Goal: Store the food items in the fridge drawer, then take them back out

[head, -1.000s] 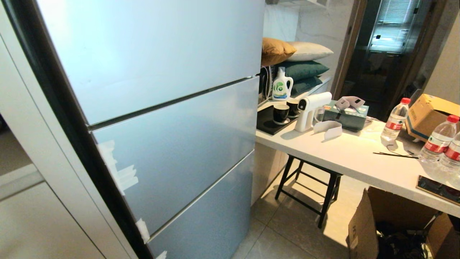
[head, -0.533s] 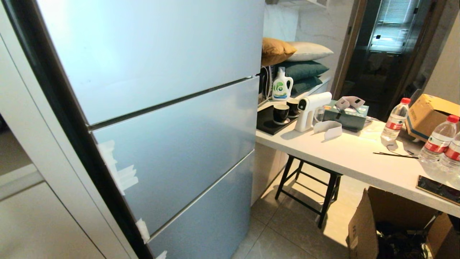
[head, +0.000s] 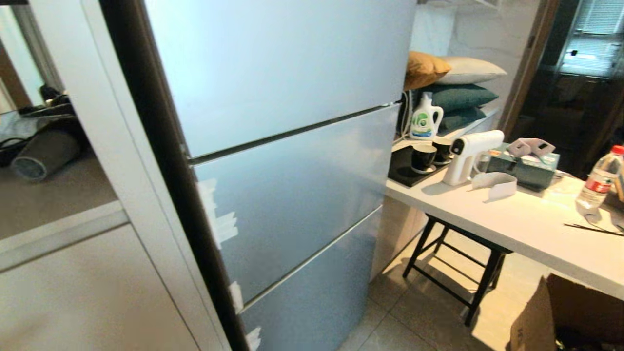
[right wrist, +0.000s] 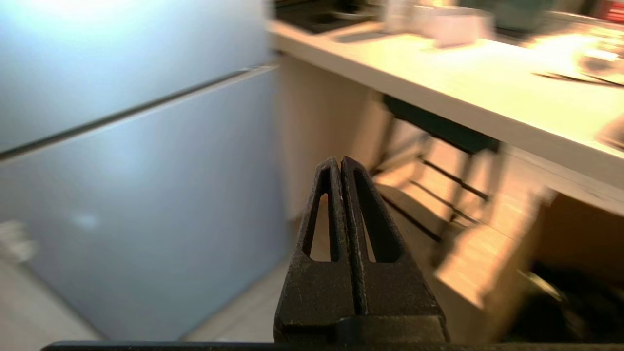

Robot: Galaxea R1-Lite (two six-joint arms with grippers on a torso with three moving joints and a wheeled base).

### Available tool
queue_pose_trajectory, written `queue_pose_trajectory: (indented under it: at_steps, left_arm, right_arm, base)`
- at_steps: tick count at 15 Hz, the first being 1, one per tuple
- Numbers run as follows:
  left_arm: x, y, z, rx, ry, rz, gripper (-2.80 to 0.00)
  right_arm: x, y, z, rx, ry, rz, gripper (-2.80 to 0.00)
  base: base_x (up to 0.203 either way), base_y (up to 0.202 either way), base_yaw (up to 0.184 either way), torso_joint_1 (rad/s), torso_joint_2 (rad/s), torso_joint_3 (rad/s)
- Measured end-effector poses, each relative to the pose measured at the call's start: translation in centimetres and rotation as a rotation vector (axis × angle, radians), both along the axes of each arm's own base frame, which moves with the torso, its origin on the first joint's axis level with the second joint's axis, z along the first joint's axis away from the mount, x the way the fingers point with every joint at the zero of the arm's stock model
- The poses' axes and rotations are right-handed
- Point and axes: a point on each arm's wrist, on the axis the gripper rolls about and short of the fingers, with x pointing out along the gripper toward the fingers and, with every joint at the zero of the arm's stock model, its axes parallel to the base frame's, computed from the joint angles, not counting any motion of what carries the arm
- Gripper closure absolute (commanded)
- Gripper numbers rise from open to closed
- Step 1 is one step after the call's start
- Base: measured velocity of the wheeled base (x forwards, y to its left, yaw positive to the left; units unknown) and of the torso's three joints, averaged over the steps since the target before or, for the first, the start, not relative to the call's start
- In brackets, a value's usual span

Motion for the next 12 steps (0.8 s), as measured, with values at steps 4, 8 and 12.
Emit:
queue_pose_trajectory:
  at_steps: [4, 8, 12]
  left_arm:
    - [0.00, 0.00, 0.00, 0.000, 0.000, 0.000, 0.00]
    - [0.00, 0.00, 0.00, 0.000, 0.000, 0.000, 0.00]
    - [0.00, 0.00, 0.00, 0.000, 0.000, 0.000, 0.00]
  right_arm:
    - [0.00, 0.00, 0.00, -0.002, 0.000, 0.001, 0.00]
    - [0.00, 0.00, 0.00, -0.001, 0.000, 0.000, 0.00]
    - [0.00, 0.00, 0.01, 0.001, 0.000, 0.000, 0.00]
  base:
    - [0.000, -0.005, 0.175, 0.002, 0.00, 0.004]
    - [0.001, -0.008, 0.174, 0.003, 0.00, 0.004]
    - [0.001, -0.008, 0.177, 0.002, 0.01, 0.001]
